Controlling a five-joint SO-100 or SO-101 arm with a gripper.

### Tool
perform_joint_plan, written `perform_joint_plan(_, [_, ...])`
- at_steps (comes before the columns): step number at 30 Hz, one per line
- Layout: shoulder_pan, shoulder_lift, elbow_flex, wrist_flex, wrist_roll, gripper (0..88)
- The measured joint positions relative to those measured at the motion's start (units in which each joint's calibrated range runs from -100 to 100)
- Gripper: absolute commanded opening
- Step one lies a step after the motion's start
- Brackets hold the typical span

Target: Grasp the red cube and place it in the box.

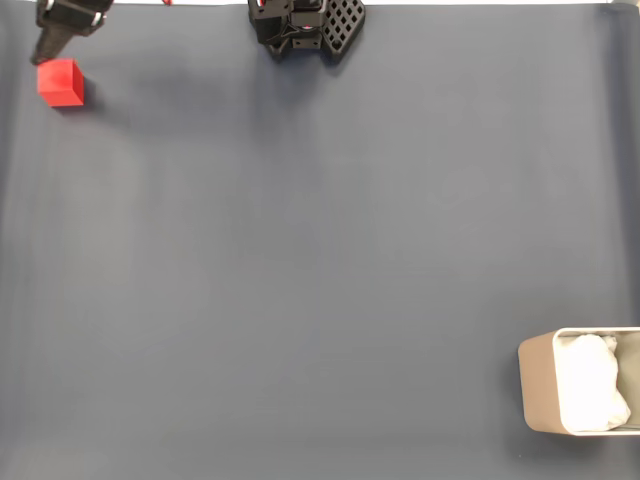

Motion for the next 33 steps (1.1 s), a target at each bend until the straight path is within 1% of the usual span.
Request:
perform_joint_plan(4, [0.0, -2.3, 1.4, 0.1, 0.3, 28.5])
perform_joint_plan(8, [0.0, -3.6, 3.1, 0.1, 0.3, 31.4])
perform_joint_plan(22, [0.0, -4.3, 7.1, 0.0, 2.2, 35.6])
perform_joint_plan(33, [-1.4, -3.1, 9.8, -1.6, 2.9, 35.7])
